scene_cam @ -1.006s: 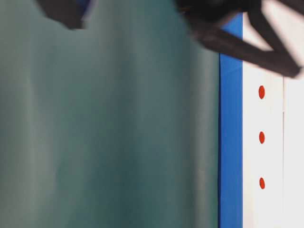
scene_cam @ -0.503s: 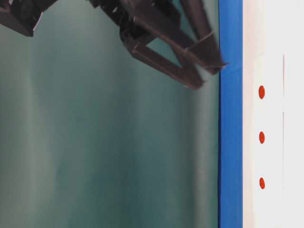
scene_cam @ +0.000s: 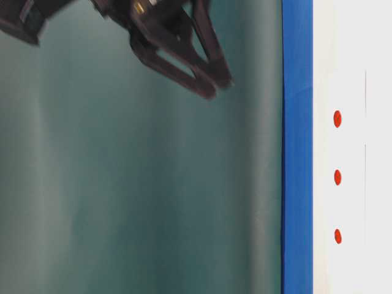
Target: Hit the mark with a hammer.
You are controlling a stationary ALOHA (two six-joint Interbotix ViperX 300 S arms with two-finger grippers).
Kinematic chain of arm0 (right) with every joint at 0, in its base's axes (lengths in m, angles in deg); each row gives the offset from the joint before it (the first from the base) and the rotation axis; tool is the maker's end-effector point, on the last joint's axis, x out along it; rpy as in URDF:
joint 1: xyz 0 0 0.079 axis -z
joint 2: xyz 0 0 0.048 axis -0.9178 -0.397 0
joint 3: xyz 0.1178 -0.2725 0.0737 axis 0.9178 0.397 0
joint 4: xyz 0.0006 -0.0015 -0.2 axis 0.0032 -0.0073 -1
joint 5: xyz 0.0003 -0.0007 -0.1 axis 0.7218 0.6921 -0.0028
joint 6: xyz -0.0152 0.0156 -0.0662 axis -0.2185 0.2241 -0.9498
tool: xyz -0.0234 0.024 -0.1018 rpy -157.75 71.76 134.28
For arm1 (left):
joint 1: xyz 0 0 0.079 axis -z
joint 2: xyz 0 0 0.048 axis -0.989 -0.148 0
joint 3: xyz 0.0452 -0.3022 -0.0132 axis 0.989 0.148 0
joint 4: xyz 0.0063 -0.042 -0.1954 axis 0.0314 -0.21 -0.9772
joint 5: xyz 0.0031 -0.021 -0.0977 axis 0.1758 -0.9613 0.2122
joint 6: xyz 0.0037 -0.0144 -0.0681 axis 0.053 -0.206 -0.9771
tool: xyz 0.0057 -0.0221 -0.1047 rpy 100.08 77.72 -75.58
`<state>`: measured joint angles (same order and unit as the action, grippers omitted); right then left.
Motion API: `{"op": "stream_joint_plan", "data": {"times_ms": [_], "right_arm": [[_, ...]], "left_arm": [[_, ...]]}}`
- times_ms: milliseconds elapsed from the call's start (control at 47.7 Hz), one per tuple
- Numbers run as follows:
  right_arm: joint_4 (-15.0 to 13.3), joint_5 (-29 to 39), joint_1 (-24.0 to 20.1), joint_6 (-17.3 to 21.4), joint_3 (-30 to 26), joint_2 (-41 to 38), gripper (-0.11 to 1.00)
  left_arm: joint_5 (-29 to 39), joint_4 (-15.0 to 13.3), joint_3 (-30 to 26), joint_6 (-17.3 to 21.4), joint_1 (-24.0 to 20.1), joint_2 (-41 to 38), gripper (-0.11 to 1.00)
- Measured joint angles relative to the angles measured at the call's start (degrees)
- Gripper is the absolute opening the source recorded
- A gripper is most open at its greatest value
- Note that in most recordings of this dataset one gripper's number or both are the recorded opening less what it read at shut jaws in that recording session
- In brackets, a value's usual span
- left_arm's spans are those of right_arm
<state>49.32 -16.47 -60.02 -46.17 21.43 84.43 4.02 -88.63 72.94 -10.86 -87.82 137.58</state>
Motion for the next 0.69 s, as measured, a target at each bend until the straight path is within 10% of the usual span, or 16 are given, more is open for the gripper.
{"op": "stream_joint_plan", "data": {"times_ms": [692], "right_arm": [[-0.3, 6.1, 0.2, 0.4, 25.1, 44.4, 0.82]], "left_arm": [[0.5, 0.0, 5.4, 7.9, 5.9, 13.5, 0.85]]}}
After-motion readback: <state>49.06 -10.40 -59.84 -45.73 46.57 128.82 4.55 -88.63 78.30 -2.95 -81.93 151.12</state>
